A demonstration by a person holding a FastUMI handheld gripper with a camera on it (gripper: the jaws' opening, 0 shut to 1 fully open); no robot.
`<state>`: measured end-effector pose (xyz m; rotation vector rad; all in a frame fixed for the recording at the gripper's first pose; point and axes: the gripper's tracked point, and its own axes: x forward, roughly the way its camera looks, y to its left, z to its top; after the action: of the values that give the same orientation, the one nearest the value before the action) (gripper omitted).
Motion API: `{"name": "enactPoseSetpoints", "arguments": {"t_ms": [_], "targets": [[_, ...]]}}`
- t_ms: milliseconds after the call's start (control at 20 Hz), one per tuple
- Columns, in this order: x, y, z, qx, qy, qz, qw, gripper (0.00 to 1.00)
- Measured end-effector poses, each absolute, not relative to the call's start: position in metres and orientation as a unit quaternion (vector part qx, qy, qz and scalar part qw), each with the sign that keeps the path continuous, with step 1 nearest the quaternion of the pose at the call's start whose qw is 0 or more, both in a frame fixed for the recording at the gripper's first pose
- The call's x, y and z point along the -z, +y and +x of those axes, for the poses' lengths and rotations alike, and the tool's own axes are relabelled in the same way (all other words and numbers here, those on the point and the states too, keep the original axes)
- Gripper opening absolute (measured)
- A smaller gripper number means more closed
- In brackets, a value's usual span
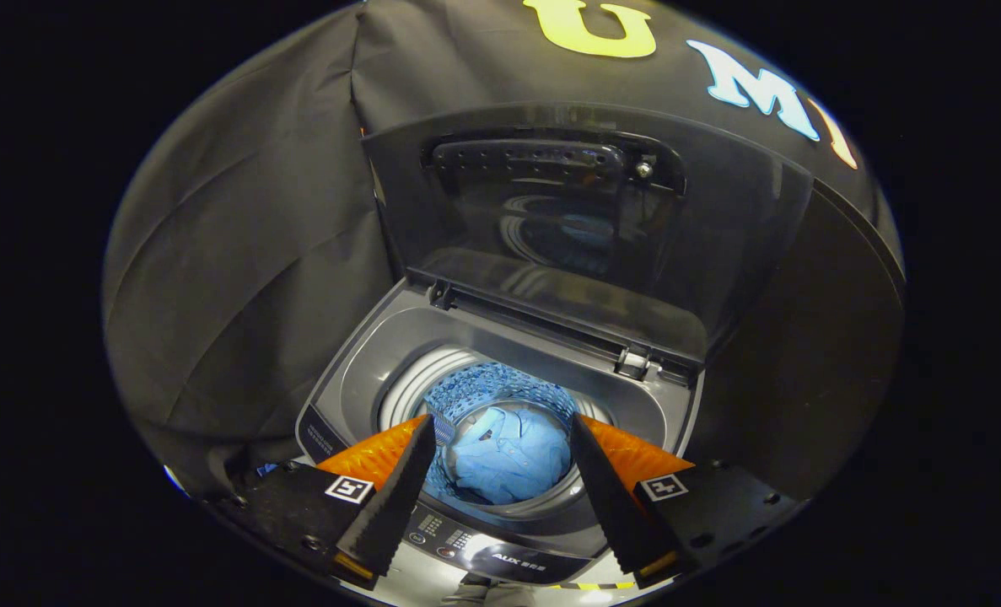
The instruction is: Put the clothes into the washing machine and then close the washing machine lid.
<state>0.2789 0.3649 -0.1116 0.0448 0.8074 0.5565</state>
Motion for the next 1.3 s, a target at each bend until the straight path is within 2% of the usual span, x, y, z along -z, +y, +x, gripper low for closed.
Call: {"name": "enactPoseSetpoints", "arguments": {"t_ms": [400, 850, 1100, 1300], "targets": [[0.081, 0.363, 0.278, -0.282, 0.361, 0.018, 0.889, 0.99], [-0.038, 0.359, 0.298, -0.299, 0.265, 0.033, 0.916, 0.99], [-0.109, 0.345, 0.332, -0.291, 0.212, 0.055, 0.931, 0.99], [-0.116, 0.336, 0.372, -0.261, 0.225, 0.100, 0.933, 0.99]]}}
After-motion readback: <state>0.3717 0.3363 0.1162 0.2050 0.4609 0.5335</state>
